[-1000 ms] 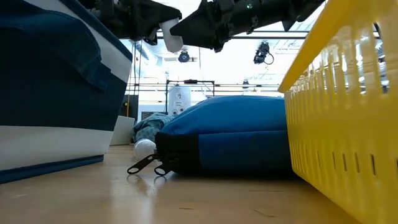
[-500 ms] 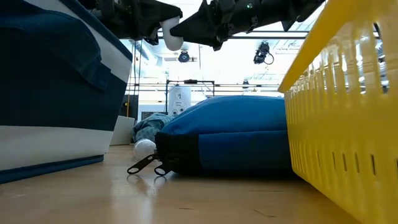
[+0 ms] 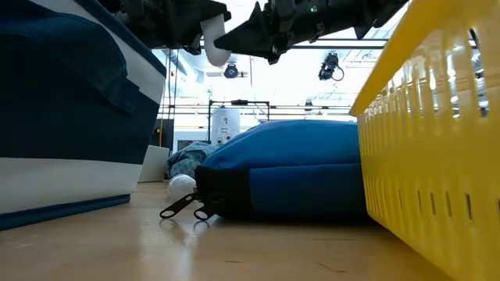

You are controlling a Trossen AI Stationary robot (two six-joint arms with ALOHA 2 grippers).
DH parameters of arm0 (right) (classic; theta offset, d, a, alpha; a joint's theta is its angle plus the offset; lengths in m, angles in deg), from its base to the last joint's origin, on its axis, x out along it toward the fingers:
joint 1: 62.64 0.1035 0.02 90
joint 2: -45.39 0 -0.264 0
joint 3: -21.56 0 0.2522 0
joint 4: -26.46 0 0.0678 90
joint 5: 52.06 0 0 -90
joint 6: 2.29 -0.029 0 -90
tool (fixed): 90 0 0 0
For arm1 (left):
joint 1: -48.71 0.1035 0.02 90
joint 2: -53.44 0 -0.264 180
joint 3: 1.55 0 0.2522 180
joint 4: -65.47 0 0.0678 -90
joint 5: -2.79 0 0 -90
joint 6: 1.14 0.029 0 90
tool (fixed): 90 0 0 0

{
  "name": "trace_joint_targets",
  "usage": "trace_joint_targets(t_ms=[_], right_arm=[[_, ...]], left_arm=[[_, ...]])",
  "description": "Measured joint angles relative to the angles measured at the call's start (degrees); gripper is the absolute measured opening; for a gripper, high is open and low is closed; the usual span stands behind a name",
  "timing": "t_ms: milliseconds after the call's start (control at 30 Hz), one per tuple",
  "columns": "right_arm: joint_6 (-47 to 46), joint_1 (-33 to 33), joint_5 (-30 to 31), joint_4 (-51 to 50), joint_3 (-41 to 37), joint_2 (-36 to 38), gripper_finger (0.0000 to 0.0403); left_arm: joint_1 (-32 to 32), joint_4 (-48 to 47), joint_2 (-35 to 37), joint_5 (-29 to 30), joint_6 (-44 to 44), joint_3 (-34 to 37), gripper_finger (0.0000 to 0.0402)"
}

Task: Pick & place medical supplies in basket/bin
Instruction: Put the top rolled gauze into the yellow bin

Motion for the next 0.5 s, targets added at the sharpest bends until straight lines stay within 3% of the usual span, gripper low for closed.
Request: trace_joint_targets(t_ms=[300,500], right_arm=[[-0.7,0.3,0.1,-4.8,0.0,0.0,0.0013],[-1.0,2.3,-2.4,-12.1,0.0,0.0,0.0013]], left_arm=[[0.0,-0.6,2.3,0.0,0.4,0.0,0.0279],[0.0,-1.6,2.4,0.3,0.7,0.0,0.0309]])
